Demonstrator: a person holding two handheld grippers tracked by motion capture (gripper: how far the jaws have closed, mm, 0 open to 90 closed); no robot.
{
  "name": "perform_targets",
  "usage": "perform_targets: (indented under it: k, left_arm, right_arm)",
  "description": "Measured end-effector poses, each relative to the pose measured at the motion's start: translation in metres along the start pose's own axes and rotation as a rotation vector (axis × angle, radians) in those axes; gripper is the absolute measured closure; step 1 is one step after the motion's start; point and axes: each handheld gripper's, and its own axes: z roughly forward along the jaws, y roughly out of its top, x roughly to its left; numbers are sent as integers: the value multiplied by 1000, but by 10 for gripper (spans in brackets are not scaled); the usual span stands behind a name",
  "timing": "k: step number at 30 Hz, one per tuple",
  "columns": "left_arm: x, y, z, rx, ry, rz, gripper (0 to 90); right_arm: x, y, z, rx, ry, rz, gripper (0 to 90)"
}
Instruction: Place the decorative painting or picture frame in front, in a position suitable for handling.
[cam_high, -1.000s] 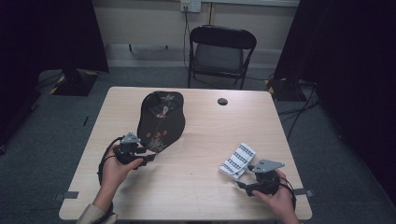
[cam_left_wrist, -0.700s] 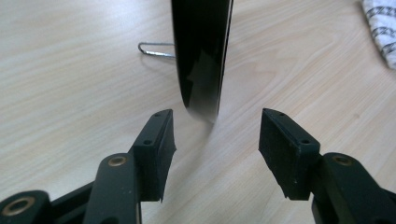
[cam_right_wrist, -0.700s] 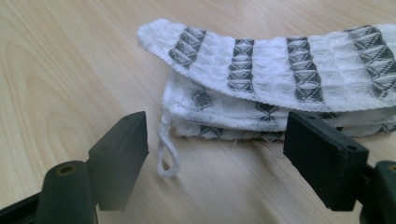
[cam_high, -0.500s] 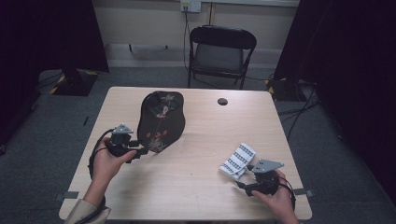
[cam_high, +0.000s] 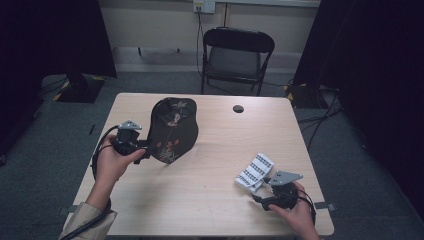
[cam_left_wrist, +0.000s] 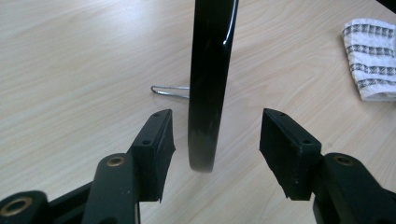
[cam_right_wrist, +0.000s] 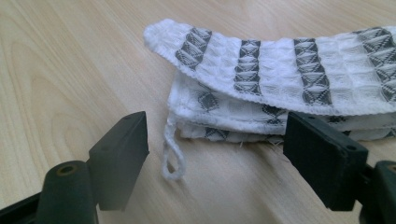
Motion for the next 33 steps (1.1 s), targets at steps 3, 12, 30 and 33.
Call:
perform_targets:
  k: [3,12,30,33]
  left_arm:
    - [0,5,-1,-1,3,3,443]
    - [1,27,-5,-7,14,14,443]
    - [-4,68,-2,-16,14,57,512]
    - [-5,73,-1,-18,10,61,539]
  right_arm:
    - [0,0,0,0,1,2,220]
    - [0,0,1,-2,10,0,221]
    - [1,1,1,-4,13,-4,221]
    - [0,1,0,-11,10,-2,221]
